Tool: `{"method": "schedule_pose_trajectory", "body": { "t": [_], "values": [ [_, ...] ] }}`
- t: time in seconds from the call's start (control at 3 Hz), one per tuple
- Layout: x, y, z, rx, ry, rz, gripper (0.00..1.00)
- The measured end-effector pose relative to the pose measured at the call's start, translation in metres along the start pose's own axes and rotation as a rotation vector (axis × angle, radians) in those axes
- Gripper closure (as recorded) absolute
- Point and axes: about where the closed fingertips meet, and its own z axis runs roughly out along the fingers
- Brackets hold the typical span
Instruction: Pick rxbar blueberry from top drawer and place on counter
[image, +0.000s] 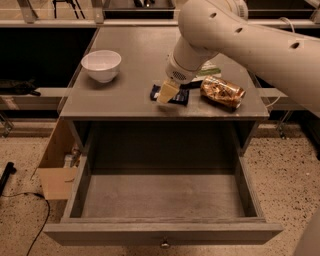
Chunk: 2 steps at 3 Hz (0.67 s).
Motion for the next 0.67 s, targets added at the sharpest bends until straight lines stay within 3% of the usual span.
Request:
{"method": "schedule_pose_trajectory", "body": {
  "t": [0.67],
  "values": [
    [0.0,0.0001,0.0,0.0,0.0,0.0,0.0]
  ]
}}
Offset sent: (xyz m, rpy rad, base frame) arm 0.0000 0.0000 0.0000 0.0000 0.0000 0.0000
